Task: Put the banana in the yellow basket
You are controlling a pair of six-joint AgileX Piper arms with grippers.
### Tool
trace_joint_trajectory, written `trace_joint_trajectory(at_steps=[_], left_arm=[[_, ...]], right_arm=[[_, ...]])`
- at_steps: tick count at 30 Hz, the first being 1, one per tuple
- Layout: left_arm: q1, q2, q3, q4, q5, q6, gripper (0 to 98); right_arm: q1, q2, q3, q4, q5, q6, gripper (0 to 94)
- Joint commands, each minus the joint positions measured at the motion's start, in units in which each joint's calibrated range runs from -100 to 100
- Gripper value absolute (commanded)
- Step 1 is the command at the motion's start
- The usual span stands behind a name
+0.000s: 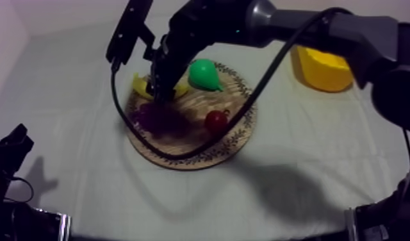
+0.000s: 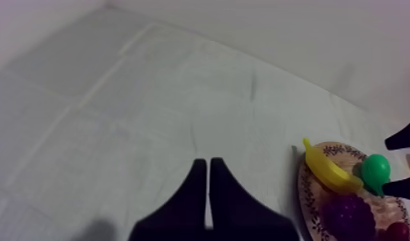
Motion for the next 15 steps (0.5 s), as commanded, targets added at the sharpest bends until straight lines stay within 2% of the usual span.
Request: trace_joint_trajectory(at_steps=[1,9,15], left_arm=[[0.02,-0.05,-0.01,0.03,-0.01,0.00,0.1],[0.02,-0.05,-0.01,0.03,-0.01,0.02,0.1],[0.02,-0.05,-0.01,0.03,-0.01,0.02,0.1]], right_arm=[[0.10,2.98,-2.91,0.24,0.34,-0.02,58.5],[0.39,9.71,-9.08,0.22,0.54,0.37,56.6],[0.32,13.01,-10.29,0.60,0.35,0.55,51.3]])
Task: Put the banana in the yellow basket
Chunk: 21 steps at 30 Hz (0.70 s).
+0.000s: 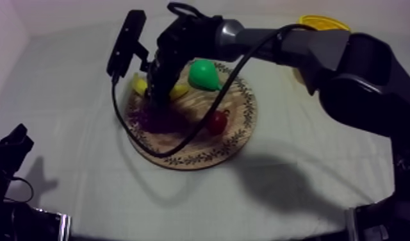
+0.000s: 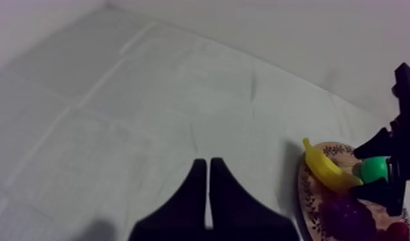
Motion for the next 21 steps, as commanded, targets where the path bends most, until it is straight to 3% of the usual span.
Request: trace_joint_trajectory(at_steps=[1,13,21], left_arm=[[0.02,-0.05,-0.01,0.03,-0.01,0.02,0.1],[0.02,-0.05,-0.01,0.03,-0.01,0.01,0.1],[0.02,-0.05,-0.01,0.03,-0.01,-0.01,0.1]], right_arm=[[-0.01,0.84,0.12,0.00,-0.08,0.02,50.2],[0.71,2.77,1.14,1.96,-4.19,-2.91,27.8],[0.76,0.98,2.03,2.98,-4.52,-4.01,24.4]])
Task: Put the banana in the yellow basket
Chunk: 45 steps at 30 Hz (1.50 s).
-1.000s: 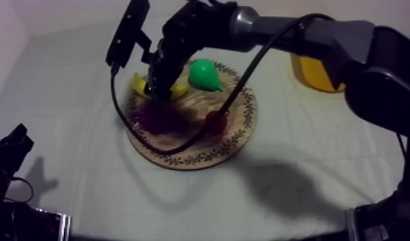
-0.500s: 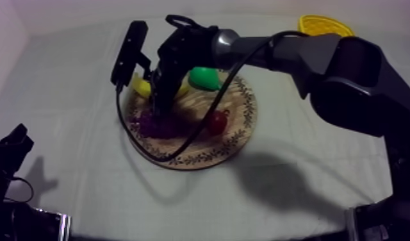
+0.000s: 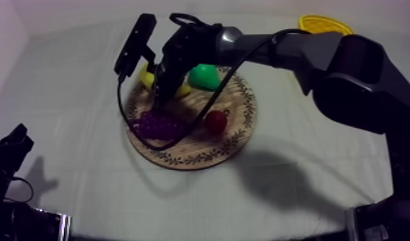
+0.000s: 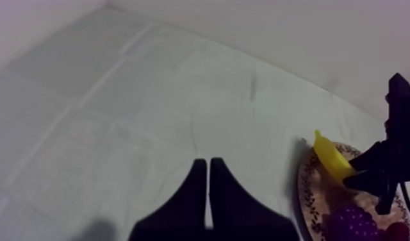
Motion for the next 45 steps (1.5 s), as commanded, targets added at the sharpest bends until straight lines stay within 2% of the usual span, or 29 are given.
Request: trace_joint_trajectory(at_steps=[1,11,24,30,35,45], left_arm=[[0.02,-0.05,-0.01,0.03,-0.01,0.00,0.1],[0.02,-0.05,-0.01,0.03,-0.01,0.01,0.1],[0.02,-0.05,-0.01,0.03,-0.01,0.02,0.1],[0.02,-0.05,-0.01,0.03,-0.01,0.02,0.1],[0.02,-0.05,-0.01,0.03,-0.01,0.02,0.1],[0.02,-0.05,-0.01,0.03,-0.01,0.01,0.1]], right_arm=[[0.04,-0.92,0.65,-0.04,0.32,0.25,24.3],[2.59,-9.64,1.59,-0.38,4.09,2.17,24.0],[13.16,-23.63,7.64,-0.07,7.78,3.95,24.7],[18.77,-28.90,14.72,0.52,7.51,4.20,24.6],[24.26,-33.17,20.78,-0.54,7.57,5.90,24.6],[32.69,-38.92,33.86,0.06,2.21,6.95,24.8]])
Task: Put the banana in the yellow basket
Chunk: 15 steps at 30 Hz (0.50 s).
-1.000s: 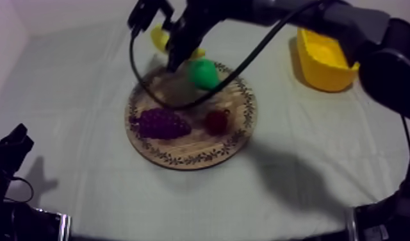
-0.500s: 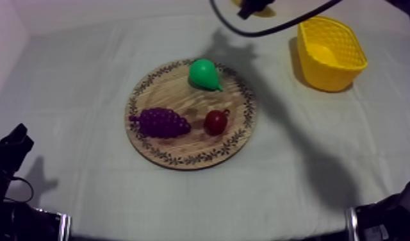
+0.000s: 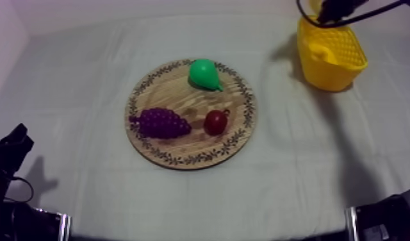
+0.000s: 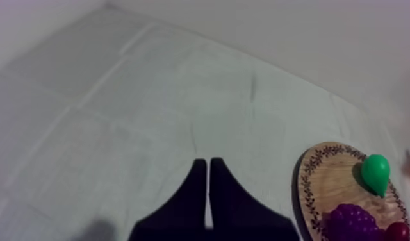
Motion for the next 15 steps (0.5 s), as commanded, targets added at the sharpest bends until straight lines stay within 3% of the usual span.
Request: trace_joint_trajectory(at_steps=[1,12,15], left_arm=[[0.02,-0.05,-0.01,0.03,-0.01,0.00,0.1],[0.02,-0.05,-0.01,0.03,-0.01,0.00,0.1],[0.02,-0.05,-0.01,0.03,-0.01,0.00,0.1]], right_arm=[[1.90,-0.51,2.61,0.04,-0.65,0.23,24.8],[3.26,-0.11,9.75,0.47,-5.43,-0.27,24.9],[2.75,0.66,12.27,1.84,-7.93,-1.76,24.9]])
